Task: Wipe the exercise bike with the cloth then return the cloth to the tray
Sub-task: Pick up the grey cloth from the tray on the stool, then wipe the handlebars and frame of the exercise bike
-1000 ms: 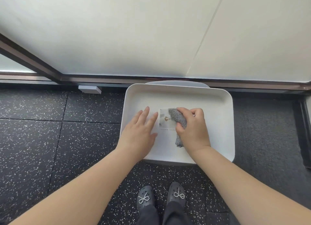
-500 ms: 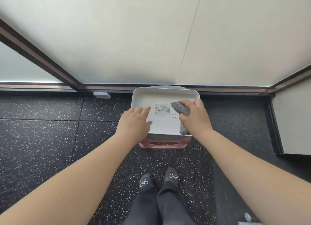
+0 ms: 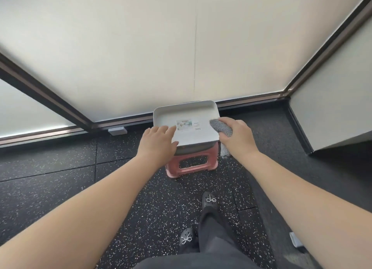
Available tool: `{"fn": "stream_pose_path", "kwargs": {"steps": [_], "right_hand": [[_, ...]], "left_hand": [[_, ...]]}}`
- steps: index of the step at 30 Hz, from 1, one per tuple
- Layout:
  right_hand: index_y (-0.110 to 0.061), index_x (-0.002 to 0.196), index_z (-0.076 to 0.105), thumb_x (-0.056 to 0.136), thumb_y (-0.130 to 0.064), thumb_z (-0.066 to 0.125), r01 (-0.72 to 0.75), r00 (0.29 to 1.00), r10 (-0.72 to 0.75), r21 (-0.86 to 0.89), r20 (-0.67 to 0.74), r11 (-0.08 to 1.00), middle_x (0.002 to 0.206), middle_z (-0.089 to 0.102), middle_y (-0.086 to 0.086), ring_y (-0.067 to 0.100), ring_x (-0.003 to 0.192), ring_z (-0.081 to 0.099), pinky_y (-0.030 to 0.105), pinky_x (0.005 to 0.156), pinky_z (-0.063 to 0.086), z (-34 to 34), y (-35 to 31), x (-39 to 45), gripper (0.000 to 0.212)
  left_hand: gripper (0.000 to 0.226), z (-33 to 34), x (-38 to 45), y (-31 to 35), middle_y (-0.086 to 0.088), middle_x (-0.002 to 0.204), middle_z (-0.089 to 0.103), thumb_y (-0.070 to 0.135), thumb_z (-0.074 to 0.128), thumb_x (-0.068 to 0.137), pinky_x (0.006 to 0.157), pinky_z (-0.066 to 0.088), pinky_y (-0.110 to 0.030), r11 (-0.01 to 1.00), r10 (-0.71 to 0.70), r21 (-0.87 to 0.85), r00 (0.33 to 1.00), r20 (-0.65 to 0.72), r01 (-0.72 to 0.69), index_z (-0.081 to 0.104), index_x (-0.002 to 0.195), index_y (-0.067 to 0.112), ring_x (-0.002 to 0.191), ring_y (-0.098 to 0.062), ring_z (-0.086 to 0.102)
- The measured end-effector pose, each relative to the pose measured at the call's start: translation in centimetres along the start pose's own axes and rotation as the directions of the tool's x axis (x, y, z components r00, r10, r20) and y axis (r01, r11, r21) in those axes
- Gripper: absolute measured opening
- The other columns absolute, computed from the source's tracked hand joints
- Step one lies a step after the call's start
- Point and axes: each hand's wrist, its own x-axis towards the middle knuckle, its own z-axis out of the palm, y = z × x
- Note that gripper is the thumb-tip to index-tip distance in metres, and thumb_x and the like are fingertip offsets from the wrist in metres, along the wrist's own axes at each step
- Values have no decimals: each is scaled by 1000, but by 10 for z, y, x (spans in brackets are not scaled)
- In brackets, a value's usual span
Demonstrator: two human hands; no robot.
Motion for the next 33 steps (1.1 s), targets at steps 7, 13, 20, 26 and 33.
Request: {"fn": "stream_pose_path", "kwargs": {"steps": [7,13,20,26,33], "right_hand": [[-31,131,54,88,-18,57,-34,993,30,-31,-117,999,112,49,3,15,93,49,26,81,39,-30,10,-71,45],[-31,132,53,90,-19,56,-54,986,50,-19,-158,998,109,48,3,16,91,48,25,78,37,-59,28,-119,44],[-31,132,54,90,-19,56,-34,989,34,2,-146,999,109,46,2,13,86,48,22,77,35,-89,56,-185,43],[-32,130,55,88,-25,60,-48,983,49,10,-176,999,110,48,1,11,81,48,23,75,37,-109,81,-249,43],[-32,128,57,87,-31,64,-122,945,138,70,-296,990,114,48,1,14,93,50,24,78,37,-140,111,-331,42]], "left_hand": [[56,-11,-48,40,-3,152,33,45,36,96,114,19,-44,993,118,29,990,-76,-116,27,146,22,139,-26,27],[58,-13,-87,84,-3,157,25,47,33,97,119,10,-47,986,168,29,981,-98,-166,22,148,22,145,-27,17],[58,-7,-153,134,-3,155,29,47,34,96,118,12,-48,989,147,18,978,-146,-146,24,148,22,143,-26,20],[56,-7,-206,177,-2,154,31,47,36,96,118,11,-47,982,189,12,969,-156,-190,28,147,25,143,-25,22],[53,-11,-248,224,1,150,37,47,35,96,116,14,-45,937,348,89,924,-156,-338,30,144,27,140,-24,28]]}}
